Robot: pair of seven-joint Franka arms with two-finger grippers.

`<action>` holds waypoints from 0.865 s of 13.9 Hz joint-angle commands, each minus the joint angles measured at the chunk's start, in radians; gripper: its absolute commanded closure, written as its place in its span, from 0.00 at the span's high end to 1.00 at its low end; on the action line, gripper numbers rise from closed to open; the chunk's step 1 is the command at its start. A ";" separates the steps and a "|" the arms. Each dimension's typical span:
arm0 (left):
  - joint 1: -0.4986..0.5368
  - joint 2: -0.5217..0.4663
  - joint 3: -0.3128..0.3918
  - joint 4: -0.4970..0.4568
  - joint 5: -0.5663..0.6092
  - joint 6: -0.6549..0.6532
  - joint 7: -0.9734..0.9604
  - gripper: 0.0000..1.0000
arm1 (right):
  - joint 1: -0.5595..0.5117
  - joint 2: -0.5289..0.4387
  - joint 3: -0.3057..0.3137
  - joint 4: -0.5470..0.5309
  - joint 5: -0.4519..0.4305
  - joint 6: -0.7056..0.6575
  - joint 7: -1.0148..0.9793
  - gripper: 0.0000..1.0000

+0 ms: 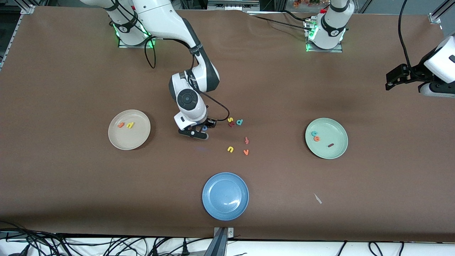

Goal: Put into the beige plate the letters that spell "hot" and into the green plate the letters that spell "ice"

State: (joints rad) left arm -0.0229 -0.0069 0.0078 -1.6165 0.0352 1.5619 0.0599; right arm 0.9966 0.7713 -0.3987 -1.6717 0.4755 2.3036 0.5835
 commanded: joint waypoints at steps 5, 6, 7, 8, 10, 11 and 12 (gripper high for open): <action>-0.006 0.011 0.000 0.030 0.009 -0.025 0.018 1.00 | -0.006 0.029 0.006 0.038 0.026 0.004 -0.014 0.46; -0.006 0.011 0.000 0.030 0.009 -0.025 0.018 1.00 | -0.006 0.029 0.004 0.038 0.026 0.004 -0.014 0.44; -0.006 0.010 0.000 0.030 0.009 -0.025 0.018 1.00 | -0.006 0.029 0.004 0.038 0.026 0.004 -0.013 0.42; -0.006 0.011 0.000 0.030 0.009 -0.025 0.018 1.00 | -0.006 0.029 0.004 0.038 0.026 0.004 -0.014 0.40; -0.003 0.010 0.000 0.030 0.009 -0.026 0.018 1.00 | -0.006 0.029 0.004 0.038 0.026 0.004 -0.013 0.35; -0.003 0.010 0.000 0.030 0.009 -0.026 0.018 1.00 | -0.006 0.029 0.006 0.038 0.026 0.004 -0.013 0.34; -0.003 0.010 0.000 0.030 0.009 -0.026 0.018 1.00 | -0.006 0.029 0.006 0.038 0.026 0.004 -0.013 0.32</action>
State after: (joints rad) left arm -0.0255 -0.0068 0.0070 -1.6164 0.0352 1.5605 0.0604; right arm 0.9962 0.7714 -0.4007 -1.6639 0.4756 2.3025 0.5835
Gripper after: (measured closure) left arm 0.000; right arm 0.661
